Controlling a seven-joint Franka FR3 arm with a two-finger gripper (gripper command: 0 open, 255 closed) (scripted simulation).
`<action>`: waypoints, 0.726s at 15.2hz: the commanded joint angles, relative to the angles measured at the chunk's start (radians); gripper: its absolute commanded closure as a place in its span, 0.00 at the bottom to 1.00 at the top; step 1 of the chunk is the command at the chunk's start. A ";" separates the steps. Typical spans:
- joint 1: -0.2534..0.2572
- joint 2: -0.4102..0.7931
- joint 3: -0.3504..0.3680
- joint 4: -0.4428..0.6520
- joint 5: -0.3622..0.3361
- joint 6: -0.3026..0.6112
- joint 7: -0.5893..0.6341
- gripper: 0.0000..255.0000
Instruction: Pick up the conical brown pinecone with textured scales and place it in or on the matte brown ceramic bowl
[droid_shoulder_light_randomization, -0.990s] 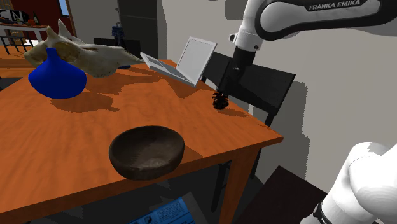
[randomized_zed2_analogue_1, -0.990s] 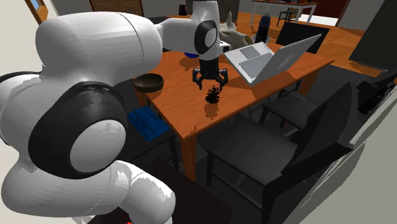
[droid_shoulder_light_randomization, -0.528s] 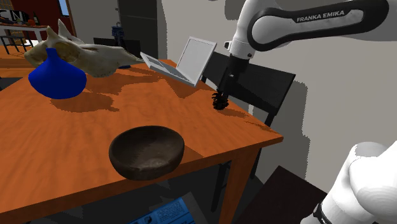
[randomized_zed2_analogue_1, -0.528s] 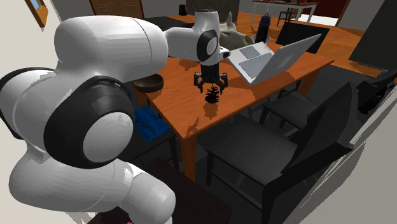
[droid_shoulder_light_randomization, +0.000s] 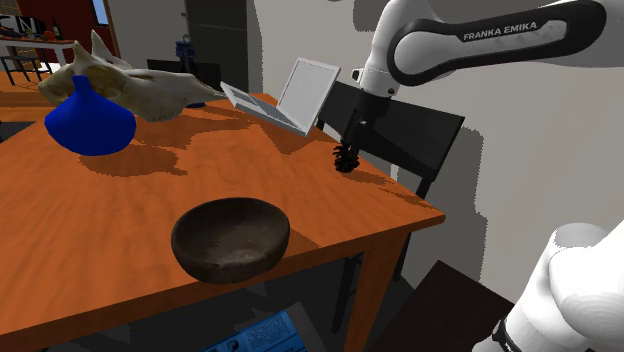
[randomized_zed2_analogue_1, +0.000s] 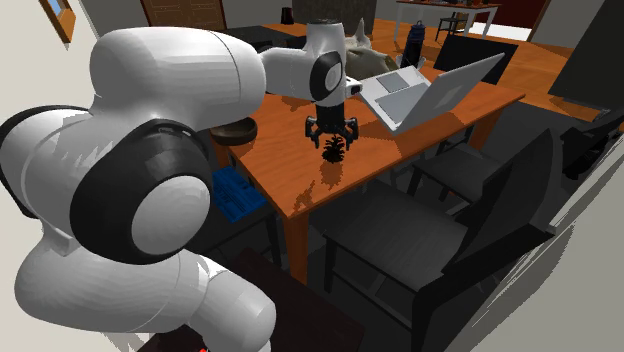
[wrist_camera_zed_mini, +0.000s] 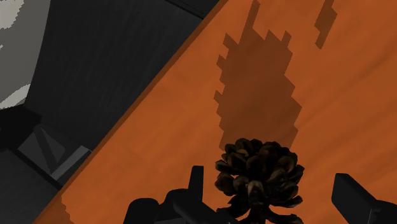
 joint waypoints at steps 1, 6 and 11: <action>0.000 0.000 0.000 0.000 0.000 0.000 0.000 1.00; 0.000 0.000 0.000 -0.001 0.000 0.001 0.000 1.00; 0.000 0.000 0.000 0.013 0.000 -0.013 0.000 1.00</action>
